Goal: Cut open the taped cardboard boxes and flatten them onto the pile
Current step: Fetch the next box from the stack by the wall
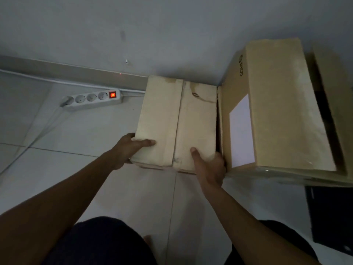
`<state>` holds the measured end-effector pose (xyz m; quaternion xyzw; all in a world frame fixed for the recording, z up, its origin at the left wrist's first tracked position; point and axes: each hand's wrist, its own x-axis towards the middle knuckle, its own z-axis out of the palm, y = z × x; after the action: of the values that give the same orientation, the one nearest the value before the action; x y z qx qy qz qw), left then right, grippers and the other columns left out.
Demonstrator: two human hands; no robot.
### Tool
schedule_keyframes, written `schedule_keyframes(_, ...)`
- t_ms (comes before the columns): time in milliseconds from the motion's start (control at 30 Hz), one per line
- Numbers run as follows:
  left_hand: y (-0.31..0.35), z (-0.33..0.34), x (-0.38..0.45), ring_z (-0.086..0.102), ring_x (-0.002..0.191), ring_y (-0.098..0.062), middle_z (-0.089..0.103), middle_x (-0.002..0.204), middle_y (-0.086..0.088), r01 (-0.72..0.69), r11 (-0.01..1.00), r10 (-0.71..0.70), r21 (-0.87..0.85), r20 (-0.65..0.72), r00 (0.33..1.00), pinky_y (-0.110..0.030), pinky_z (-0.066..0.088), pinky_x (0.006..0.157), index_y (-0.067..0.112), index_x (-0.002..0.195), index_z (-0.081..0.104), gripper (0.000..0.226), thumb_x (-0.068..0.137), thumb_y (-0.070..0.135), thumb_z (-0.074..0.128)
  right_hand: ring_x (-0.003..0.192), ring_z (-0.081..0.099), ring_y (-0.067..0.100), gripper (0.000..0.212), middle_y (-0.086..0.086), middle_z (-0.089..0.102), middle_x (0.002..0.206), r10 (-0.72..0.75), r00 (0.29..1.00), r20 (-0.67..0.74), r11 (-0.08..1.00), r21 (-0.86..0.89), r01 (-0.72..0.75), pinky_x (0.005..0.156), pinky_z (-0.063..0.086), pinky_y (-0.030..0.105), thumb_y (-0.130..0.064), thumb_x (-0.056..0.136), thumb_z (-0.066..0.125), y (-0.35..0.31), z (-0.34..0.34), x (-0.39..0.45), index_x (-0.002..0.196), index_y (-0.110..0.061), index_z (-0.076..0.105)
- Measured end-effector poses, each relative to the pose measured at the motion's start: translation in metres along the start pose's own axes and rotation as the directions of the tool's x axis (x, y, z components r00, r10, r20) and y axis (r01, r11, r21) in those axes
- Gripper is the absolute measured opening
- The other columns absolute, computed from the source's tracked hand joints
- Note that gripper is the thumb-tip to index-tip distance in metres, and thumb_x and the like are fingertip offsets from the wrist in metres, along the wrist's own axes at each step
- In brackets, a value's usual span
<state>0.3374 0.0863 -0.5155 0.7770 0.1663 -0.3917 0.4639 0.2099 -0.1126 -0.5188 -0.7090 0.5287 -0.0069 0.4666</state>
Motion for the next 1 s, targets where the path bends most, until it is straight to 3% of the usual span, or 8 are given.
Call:
schedule_keyframes(167,-0.010,0.007,0.011,0.057,0.095,-0.026,0.066,0.114,-0.002,0.027,0.996,-0.016,-0.084,0.127,0.992,-0.038,0.043,0.073,0.030,0.127,0.057,0.076,0.057,0.053,0.074,0.100,0.065,0.023,0.074,-0.003,0.070,0.108,-0.090,0.989,-0.117,0.989,0.110,0.103,0.085,0.056,0.041,-0.073,0.056,0.073,0.012,0.013,0.002,0.109,-0.021,0.068)
schedule_keyframes(333,-0.002,-0.003,-0.009,0.057,0.105,-0.028,0.064,0.120,-0.001,0.025,0.993,-0.009,-0.116,0.138,0.990,-0.048,0.044,0.087,0.031,0.129,0.054,0.075,0.059,0.051,0.074,0.093,0.068,0.015,0.051,-0.008,0.073,0.100,-0.088,0.992,-0.089,0.971,0.213,0.105,0.086,0.058,0.038,-0.051,0.066,0.085,0.002,0.003,-0.005,0.103,-0.019,0.072)
schedule_keyframes(500,0.018,-0.025,-0.081,0.064,0.096,-0.025,0.070,0.112,-0.001,-0.044,0.985,0.062,-0.167,0.107,0.992,-0.036,0.049,0.074,0.031,0.122,0.059,0.070,0.059,0.056,0.076,0.095,0.068,0.016,0.050,-0.007,0.073,0.100,-0.050,0.996,-0.078,0.975,0.212,0.066,0.089,0.055,0.036,-0.050,0.067,0.085,-0.034,-0.036,-0.053,0.102,-0.018,0.071)
schedule_keyframes(567,0.036,-0.042,-0.120,0.068,0.104,-0.023,0.070,0.120,-0.002,-0.095,0.972,0.111,-0.215,0.059,0.992,-0.041,0.054,0.089,0.025,0.127,0.059,0.087,0.054,0.068,0.080,0.093,0.069,0.015,0.049,-0.006,0.074,0.099,-0.019,0.999,-0.050,0.972,0.234,0.030,0.089,0.056,0.036,-0.046,0.067,0.087,-0.058,-0.058,-0.079,0.104,-0.016,0.073)
schedule_keyframes(667,0.073,-0.070,-0.187,0.067,0.112,-0.024,0.070,0.123,-0.004,-0.067,0.942,0.094,-0.329,0.065,0.993,-0.045,0.050,0.097,0.021,0.133,0.057,0.085,0.077,0.085,0.049,0.090,0.071,0.015,0.049,-0.003,0.075,0.096,0.024,1.000,0.015,0.960,0.280,-0.027,0.086,0.059,0.038,-0.040,0.067,0.089,-0.100,-0.097,-0.121,0.105,-0.013,0.075)
schedule_keyframes(767,0.102,-0.094,-0.251,0.070,0.104,-0.021,0.074,0.112,-0.007,-0.039,0.919,0.054,-0.392,0.028,0.998,-0.038,0.052,0.086,0.018,0.121,0.065,0.070,0.097,0.069,0.023,0.086,0.071,0.014,0.042,0.001,0.075,0.095,0.038,0.997,0.062,0.951,0.305,-0.055,0.081,0.060,0.031,-0.033,0.069,0.089,-0.148,-0.149,-0.168,0.101,-0.009,0.076)
schedule_keyframes(933,0.174,-0.134,-0.366,0.059,0.124,-0.021,0.065,0.131,0.000,-0.027,0.903,0.039,-0.429,0.021,0.999,-0.043,0.045,0.103,0.029,0.124,0.065,0.053,0.089,0.067,0.055,0.074,0.071,0.008,0.023,-0.001,0.075,0.087,0.025,0.992,0.121,0.917,0.394,-0.071,0.067,0.055,0.020,-0.020,0.070,0.090,-0.235,-0.250,-0.242,0.087,-0.017,0.075)
schedule_keyframes(1000,0.204,-0.149,-0.409,0.046,0.136,-0.026,0.057,0.142,-0.002,-0.007,0.897,0.052,-0.442,0.089,0.995,-0.049,0.032,0.114,0.035,0.126,0.066,0.071,0.072,0.079,0.065,0.076,0.072,0.008,0.024,-0.003,0.076,0.085,0.021,0.987,0.157,0.904,0.419,-0.086,0.068,0.056,0.022,-0.023,0.068,0.091,-0.268,-0.290,-0.270,0.087,-0.019,0.075)
